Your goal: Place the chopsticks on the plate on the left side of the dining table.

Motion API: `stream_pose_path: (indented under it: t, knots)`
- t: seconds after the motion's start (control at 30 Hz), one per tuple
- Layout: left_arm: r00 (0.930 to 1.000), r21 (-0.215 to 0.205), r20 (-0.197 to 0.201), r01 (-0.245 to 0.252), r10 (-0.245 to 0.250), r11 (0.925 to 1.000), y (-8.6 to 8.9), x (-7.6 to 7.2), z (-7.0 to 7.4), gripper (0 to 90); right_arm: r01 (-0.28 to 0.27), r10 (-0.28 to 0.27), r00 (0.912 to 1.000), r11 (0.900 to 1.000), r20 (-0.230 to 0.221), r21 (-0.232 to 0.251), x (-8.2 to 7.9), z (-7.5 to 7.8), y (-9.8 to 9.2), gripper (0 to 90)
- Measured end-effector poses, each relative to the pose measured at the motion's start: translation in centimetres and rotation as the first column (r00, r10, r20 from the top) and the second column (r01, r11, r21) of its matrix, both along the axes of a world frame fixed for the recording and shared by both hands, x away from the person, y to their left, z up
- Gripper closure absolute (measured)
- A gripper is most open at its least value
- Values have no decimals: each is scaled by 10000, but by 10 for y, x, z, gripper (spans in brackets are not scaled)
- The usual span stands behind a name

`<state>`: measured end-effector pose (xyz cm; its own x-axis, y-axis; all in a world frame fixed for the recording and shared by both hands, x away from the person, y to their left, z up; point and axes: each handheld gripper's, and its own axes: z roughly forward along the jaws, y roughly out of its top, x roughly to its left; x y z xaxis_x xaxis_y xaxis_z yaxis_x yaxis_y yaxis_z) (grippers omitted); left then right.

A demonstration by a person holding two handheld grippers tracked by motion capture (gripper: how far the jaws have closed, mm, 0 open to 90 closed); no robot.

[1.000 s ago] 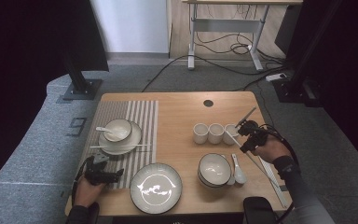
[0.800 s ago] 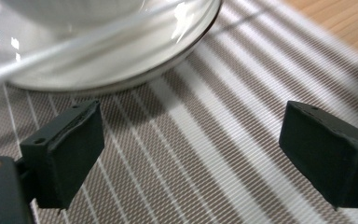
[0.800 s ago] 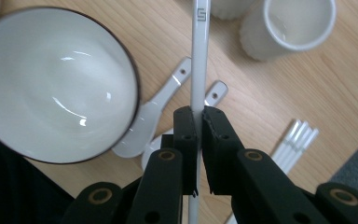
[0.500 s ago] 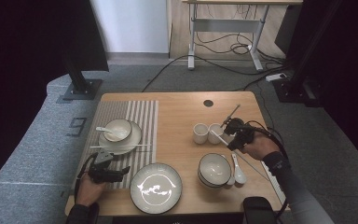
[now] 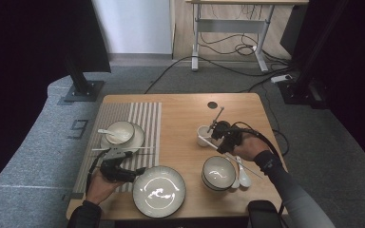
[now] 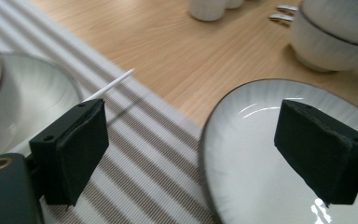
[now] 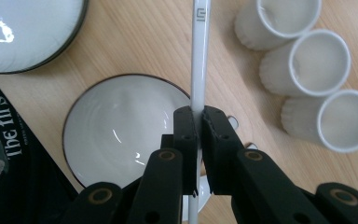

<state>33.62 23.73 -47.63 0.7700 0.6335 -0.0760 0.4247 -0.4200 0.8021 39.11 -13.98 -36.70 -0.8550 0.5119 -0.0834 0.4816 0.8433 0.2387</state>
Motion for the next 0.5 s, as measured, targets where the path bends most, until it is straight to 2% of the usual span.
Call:
stream_pose_path:
  t: [0.23, 0.37, 0.5]
  knots:
    - [9973, 241, 29, 727, -728, 9971, -16, -3, 10, 102, -636, 635, 9980, 9980, -69, -48, -3, -1, 20, 844]
    - [9957, 231, 118, 917, -920, 9955, -22, -2, 17, 141, -1006, 1005, 9948, 9949, -158, -50, -4, -4, 29, 844]
    - [9933, 217, 171, 1141, -1144, 9932, -27, 0, 21, 143, -1280, 1278, 9916, 9917, -201, -90, -6, -5, 38, 844]
